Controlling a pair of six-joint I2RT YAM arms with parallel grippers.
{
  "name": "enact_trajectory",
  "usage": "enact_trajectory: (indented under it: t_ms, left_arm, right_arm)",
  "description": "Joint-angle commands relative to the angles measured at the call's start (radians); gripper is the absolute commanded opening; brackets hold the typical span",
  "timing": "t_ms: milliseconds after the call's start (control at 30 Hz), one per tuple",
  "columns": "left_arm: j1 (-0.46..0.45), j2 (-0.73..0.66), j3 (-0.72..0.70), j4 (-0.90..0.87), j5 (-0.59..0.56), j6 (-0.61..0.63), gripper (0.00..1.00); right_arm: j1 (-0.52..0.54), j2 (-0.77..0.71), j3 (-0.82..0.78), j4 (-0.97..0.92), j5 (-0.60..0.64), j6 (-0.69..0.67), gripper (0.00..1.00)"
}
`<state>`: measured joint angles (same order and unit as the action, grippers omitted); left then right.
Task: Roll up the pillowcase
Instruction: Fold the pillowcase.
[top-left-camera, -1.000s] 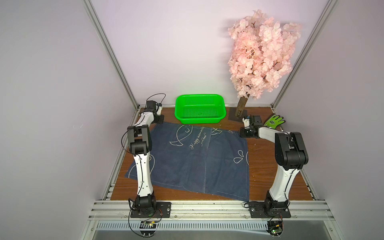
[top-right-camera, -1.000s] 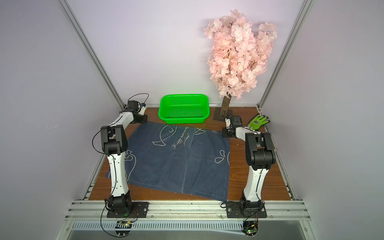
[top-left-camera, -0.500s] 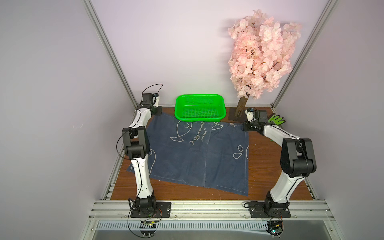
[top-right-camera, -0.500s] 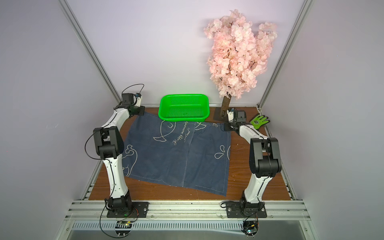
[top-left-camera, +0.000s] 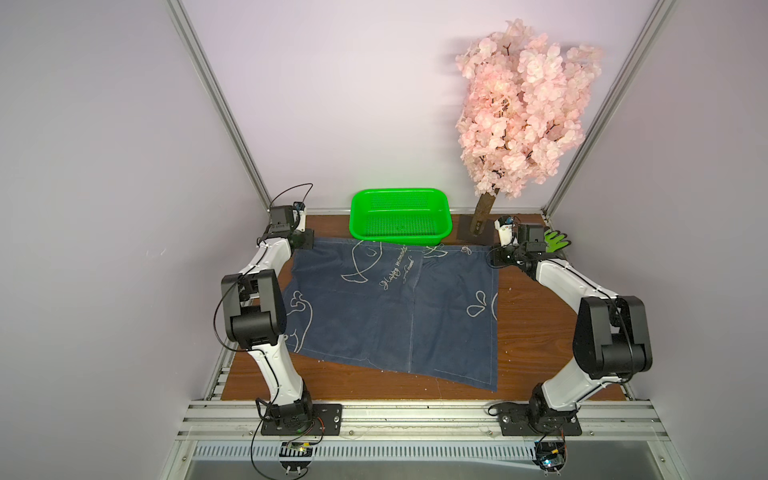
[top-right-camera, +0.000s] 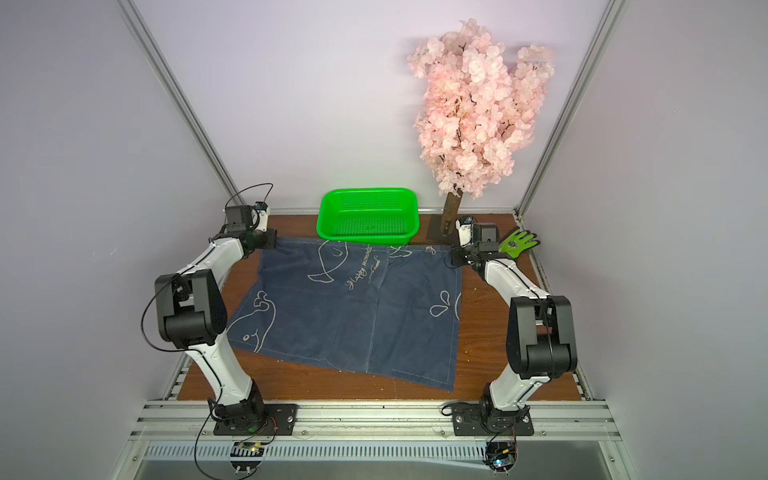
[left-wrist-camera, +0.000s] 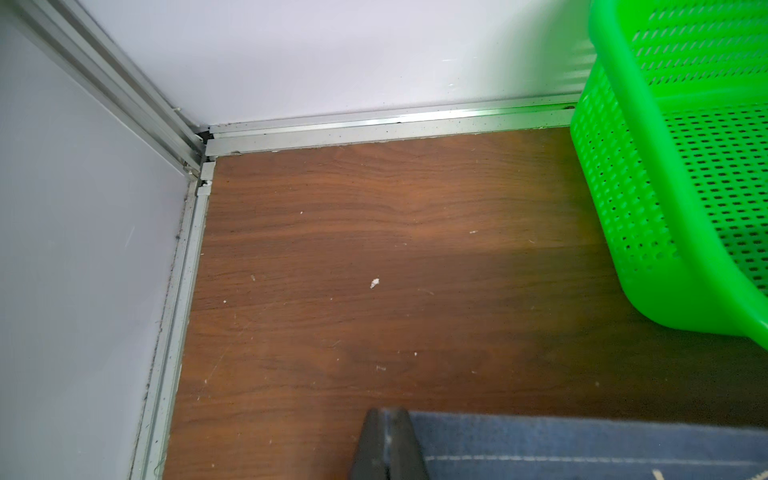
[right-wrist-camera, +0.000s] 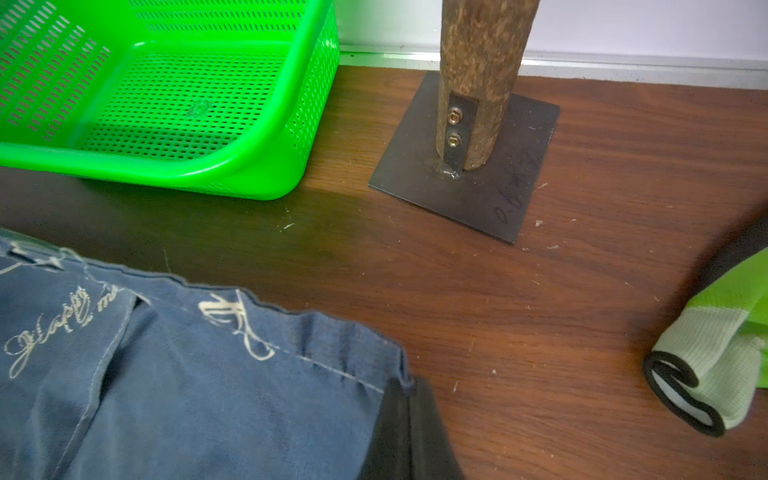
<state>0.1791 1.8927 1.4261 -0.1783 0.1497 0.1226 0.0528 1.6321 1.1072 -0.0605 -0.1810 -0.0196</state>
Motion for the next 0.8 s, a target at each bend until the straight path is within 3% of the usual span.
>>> enact_trajectory:
  t_ms: [0, 333, 767]
  left_arm:
    - [0.017, -0.025, 0.004, 0.086, -0.004, -0.006, 0.00]
    - [0.006, 0.038, 0.146, 0.163, 0.066, -0.064, 0.00]
    - [-0.035, 0.143, 0.318, 0.173, 0.062, -0.064, 0.00]
  right_arm:
    - [-0.010, -0.052, 0.010, 0.067, 0.013, -0.020, 0.00]
    - [-0.066, 0.015, 0.158, 0.086, -0.020, -0.042, 0.00]
    - [-0.098, 0.122, 0.363, 0.068, -0.057, -0.083, 0.00]
